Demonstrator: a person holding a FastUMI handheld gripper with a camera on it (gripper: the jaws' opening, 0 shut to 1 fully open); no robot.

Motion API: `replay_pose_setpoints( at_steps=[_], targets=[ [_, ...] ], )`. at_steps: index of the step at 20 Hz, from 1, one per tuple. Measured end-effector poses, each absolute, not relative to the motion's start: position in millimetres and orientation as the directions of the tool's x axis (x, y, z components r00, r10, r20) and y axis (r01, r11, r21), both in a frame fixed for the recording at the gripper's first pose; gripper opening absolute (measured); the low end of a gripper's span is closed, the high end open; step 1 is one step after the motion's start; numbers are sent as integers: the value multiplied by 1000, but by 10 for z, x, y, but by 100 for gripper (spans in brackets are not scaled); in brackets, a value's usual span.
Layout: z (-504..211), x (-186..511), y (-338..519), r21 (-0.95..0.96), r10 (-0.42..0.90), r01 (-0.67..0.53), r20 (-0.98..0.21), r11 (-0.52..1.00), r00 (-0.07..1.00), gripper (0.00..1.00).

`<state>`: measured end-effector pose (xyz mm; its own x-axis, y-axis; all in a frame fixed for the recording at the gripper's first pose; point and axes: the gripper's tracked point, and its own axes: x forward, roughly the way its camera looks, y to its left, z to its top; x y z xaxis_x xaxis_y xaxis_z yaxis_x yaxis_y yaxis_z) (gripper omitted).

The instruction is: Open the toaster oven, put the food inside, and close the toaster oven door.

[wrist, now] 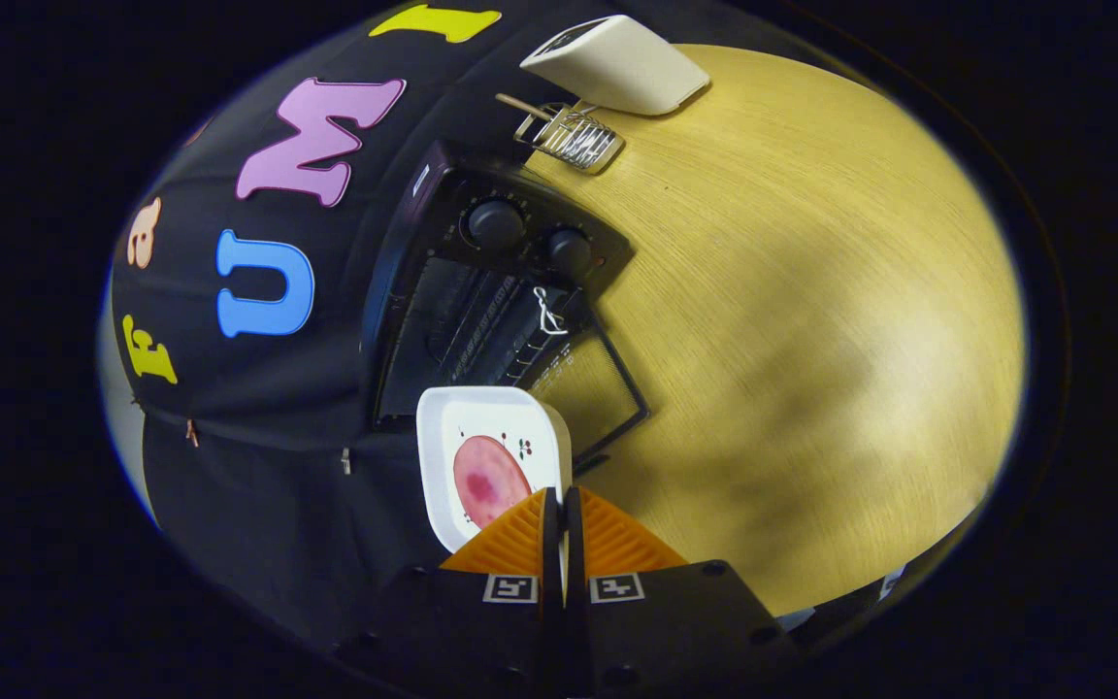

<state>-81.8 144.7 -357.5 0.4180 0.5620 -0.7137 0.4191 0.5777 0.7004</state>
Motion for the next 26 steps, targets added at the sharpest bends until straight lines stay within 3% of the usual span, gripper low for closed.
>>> replay_pose_setpoints(
  at_steps=[11, 17, 26],
  targets=[
    [-3926, -97, 1998, 632, 324, 654, -775, 415, 543, 5],
    [-4104, 132, 2181, 589, 223, 760, -808, 275, 545, 5],
    [-4171, 402, 2327, 565, 123, 810, -825, 159, 552, 5]
  ],
)
